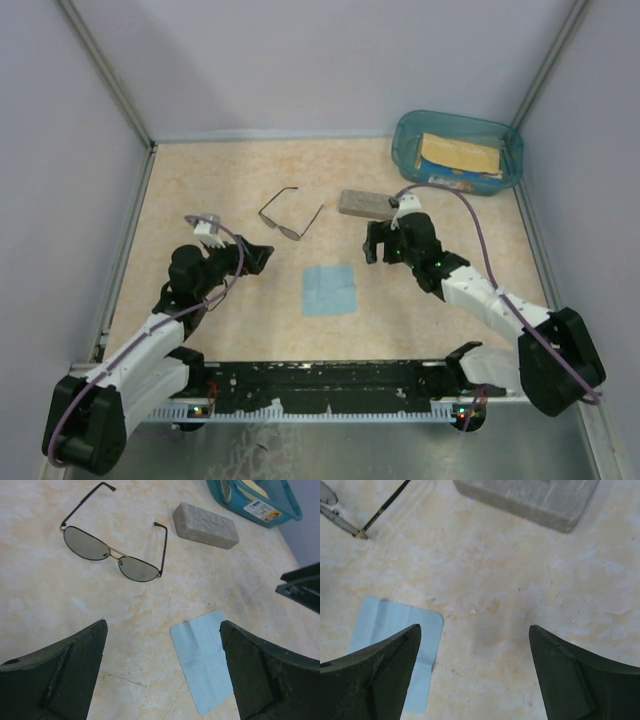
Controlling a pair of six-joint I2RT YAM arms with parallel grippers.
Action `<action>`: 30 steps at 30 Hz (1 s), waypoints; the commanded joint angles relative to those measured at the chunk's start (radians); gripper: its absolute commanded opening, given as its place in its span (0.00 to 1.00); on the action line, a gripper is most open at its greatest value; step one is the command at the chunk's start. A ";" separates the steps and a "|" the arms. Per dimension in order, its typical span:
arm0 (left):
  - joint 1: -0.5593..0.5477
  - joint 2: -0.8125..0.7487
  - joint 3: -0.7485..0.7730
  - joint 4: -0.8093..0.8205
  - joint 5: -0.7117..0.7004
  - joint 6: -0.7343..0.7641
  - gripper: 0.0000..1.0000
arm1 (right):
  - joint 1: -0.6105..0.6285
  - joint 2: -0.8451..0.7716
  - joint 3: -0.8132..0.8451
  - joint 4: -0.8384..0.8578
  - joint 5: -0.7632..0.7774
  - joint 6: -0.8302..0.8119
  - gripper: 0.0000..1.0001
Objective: Organize the sunglasses
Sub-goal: Adjust the sunglasses case at the center of the board.
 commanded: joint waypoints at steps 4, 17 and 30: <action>-0.098 0.063 0.101 -0.018 -0.050 0.051 1.00 | -0.060 0.226 0.310 -0.062 0.144 -0.092 0.94; -0.107 0.093 0.119 0.029 -0.030 0.062 1.00 | -0.241 0.626 0.633 -0.078 -0.032 -0.065 0.99; -0.126 0.168 0.164 0.049 -0.018 0.052 1.00 | -0.131 0.764 0.868 -0.157 0.002 -0.073 0.99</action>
